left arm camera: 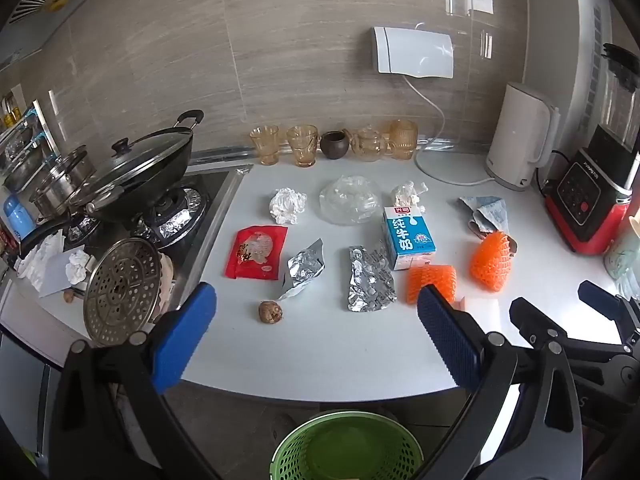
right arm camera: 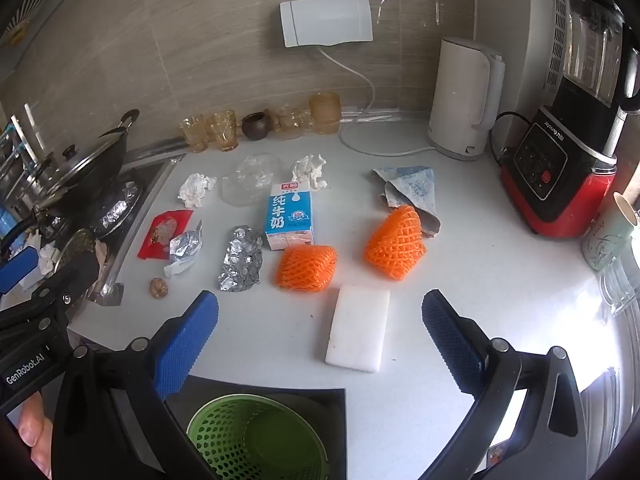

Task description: Collect trash

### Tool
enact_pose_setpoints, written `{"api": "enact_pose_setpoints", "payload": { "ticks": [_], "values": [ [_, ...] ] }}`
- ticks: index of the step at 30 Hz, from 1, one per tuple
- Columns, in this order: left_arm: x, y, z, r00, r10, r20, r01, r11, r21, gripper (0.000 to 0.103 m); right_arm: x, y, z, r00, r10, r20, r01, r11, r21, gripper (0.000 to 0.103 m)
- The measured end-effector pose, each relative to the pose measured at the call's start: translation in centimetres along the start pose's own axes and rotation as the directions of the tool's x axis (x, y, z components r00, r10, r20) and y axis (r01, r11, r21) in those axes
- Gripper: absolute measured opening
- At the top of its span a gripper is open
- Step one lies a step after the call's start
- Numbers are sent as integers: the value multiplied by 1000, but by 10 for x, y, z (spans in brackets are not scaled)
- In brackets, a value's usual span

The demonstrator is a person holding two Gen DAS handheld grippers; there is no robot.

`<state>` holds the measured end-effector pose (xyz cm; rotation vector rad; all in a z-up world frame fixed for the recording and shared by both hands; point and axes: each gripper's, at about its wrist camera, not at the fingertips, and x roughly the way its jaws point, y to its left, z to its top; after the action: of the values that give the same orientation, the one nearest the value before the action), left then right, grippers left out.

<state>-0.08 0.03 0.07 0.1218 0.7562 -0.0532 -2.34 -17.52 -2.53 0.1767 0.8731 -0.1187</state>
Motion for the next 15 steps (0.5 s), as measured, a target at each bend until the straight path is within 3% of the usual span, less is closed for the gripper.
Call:
{"api": "enact_pose_setpoints", "payload": {
  "ticks": [15],
  "values": [
    [0, -5, -6, 1000, -15, -20, 15, 1000, -1, 97, 0, -1, -1, 1000, 3, 1, -3, 1000, -1, 101]
  ]
}}
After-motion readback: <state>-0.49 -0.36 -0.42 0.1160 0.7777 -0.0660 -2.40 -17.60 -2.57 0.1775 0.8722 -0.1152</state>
